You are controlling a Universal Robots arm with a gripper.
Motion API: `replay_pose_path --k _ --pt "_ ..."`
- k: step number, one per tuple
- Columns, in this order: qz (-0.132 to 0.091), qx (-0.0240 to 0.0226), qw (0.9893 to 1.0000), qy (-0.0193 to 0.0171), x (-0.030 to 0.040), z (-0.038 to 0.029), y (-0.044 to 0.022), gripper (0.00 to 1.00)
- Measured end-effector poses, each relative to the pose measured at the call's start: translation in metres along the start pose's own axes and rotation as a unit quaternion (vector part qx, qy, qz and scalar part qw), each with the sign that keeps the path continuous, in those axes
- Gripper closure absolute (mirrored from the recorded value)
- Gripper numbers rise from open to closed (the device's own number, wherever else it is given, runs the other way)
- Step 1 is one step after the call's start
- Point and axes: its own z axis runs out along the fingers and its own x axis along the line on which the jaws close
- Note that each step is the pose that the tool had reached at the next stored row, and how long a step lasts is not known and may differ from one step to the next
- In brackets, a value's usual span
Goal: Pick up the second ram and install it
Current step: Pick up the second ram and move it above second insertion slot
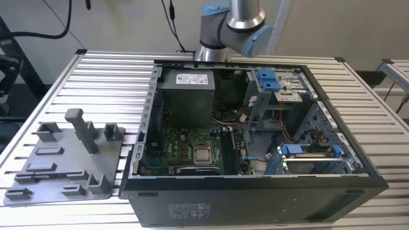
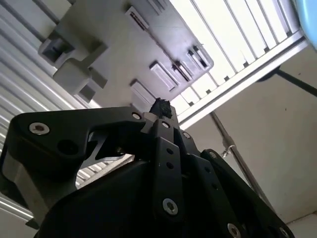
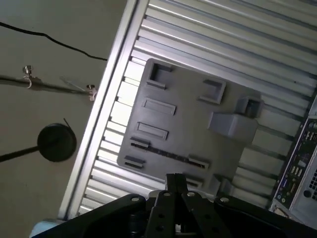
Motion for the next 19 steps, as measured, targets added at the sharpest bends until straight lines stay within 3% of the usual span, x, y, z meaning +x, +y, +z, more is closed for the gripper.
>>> replay_pose_path --k 5,10,15,19 --pt "-0.033 0.0014 0.9995 0.0005 0.0002 0.0008 0.0001 0.89" --pt "-0.066 0.0037 0.9978 0.0013 0.0007 0.0016 0.0003 0.89" --pt "-0.102 0.0070 0.9948 0.0025 0.0014 0.0023 0.0005 0.89" --pt "-0.133 0.0101 0.9911 0.0037 0.0018 0.0028 0.0006 0.89"
